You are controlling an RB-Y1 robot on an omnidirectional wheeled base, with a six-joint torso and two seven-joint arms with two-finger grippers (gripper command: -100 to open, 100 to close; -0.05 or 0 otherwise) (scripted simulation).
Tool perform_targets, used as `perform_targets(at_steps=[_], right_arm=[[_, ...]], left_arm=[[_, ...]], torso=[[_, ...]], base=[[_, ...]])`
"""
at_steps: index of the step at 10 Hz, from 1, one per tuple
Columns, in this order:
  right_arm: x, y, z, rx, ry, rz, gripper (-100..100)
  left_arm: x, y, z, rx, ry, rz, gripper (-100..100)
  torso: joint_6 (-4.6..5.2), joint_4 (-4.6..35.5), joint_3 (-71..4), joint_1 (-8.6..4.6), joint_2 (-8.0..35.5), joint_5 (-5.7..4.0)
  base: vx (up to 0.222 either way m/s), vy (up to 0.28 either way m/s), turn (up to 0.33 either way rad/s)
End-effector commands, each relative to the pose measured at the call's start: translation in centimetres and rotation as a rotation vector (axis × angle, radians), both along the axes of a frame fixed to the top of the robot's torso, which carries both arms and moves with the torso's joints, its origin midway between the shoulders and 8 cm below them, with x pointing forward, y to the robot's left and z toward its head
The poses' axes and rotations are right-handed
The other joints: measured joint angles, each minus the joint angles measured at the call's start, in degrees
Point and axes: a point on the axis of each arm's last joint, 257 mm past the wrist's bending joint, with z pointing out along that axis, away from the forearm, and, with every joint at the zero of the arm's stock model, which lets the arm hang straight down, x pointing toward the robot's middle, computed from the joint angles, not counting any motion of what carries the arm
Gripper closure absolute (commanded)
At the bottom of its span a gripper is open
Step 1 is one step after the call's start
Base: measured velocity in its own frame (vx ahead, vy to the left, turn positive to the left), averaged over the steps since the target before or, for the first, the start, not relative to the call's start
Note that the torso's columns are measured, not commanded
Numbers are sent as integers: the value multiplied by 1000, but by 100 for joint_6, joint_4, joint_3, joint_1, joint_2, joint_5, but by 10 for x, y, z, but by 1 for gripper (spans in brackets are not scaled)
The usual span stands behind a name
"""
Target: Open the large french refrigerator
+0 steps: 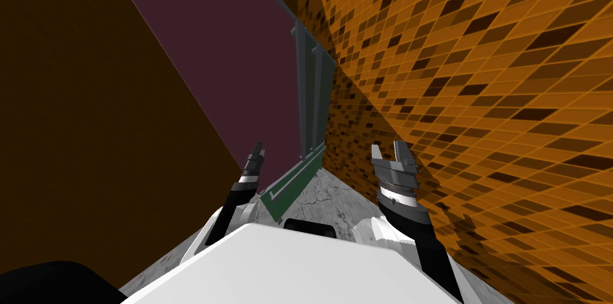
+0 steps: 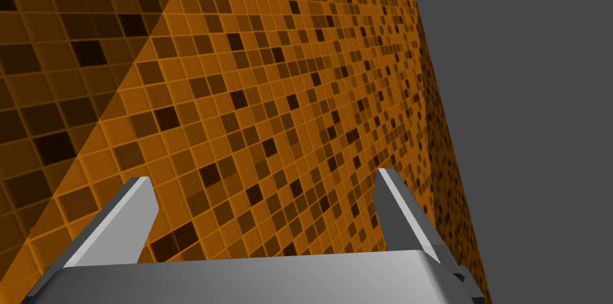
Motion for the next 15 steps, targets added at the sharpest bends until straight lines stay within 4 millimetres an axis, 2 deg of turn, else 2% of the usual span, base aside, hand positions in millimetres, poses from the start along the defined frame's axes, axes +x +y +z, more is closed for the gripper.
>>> perform_targets(at_steps=[1, 9, 10, 12, 15], right_arm=[[0, 0, 0, 0, 0, 0, 0], [0, 0, 0, 0, 0, 0, 0], [0, 0, 0, 0, 0, 0, 0], [0, 0, 0, 0, 0, 0, 0], [0, 0, 0, 0, 0, 0, 0]], left_arm=[[0, 0, 0, 0, 0, 0, 0], [0, 0, 0, 0, 0, 0, 0], [1, -1, -3, 32, 23, -13, -100], [2, 0, -9, 66, 66, -21, -100], [3, 5, -20, 105, 134, -22, -100]], torso=[[0, 235, -467, 0, 232, 0], [0, 3537, -7073, 0, 3539, 0], [0, 3960, -7919, 0, 3962, 0], [1, 4203, -8431, -4, 4200, -1], [0, 4226, -8461, -5, 4221, -1]], base=[[0, 0, 0], [0, 0, 0], [26, -5, -42], [49, -18, -88], [79, -30, -93]])
